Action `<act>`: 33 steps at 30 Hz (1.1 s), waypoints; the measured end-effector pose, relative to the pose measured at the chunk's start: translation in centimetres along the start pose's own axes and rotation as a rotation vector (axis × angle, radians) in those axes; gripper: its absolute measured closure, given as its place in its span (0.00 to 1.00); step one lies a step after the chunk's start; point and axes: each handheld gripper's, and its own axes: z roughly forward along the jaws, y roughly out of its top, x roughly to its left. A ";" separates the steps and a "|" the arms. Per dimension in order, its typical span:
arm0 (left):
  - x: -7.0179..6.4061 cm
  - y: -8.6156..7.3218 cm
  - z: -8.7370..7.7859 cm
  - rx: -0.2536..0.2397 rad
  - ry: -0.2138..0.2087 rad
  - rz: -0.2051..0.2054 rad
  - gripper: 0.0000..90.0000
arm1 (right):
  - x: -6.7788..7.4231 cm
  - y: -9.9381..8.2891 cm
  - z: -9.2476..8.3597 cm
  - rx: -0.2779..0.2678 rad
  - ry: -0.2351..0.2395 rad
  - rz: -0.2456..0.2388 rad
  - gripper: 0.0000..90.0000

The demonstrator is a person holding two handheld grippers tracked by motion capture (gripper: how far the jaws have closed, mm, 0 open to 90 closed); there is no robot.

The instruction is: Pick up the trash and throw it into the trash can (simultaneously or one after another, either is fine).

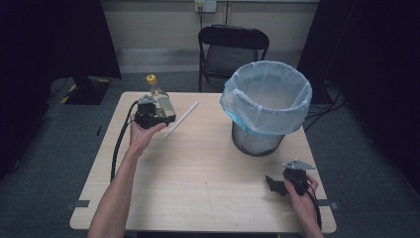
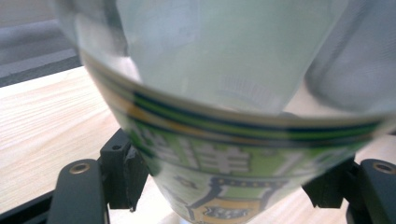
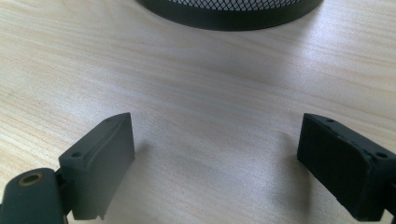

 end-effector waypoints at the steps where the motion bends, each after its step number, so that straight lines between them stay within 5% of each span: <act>1: -0.2 0.1 -0.2 -0.007 -0.007 -0.002 0.31 | 0.0 0.0 0.0 0.000 0.000 0.000 0.11; 20: -3.0 2.2 -2.8 -0.112 -0.065 0.022 0.31 | 0.0 0.0 0.0 0.000 0.001 0.000 0.11; 25: -4.2 4.1 -3.5 -0.132 -0.055 0.045 0.31 | 0.0 0.0 0.0 0.000 0.001 0.000 0.11; 33: -6.2 6.2 -4.4 -0.190 -0.102 0.072 0.31 | 0.0 0.0 0.0 0.000 0.000 0.000 0.11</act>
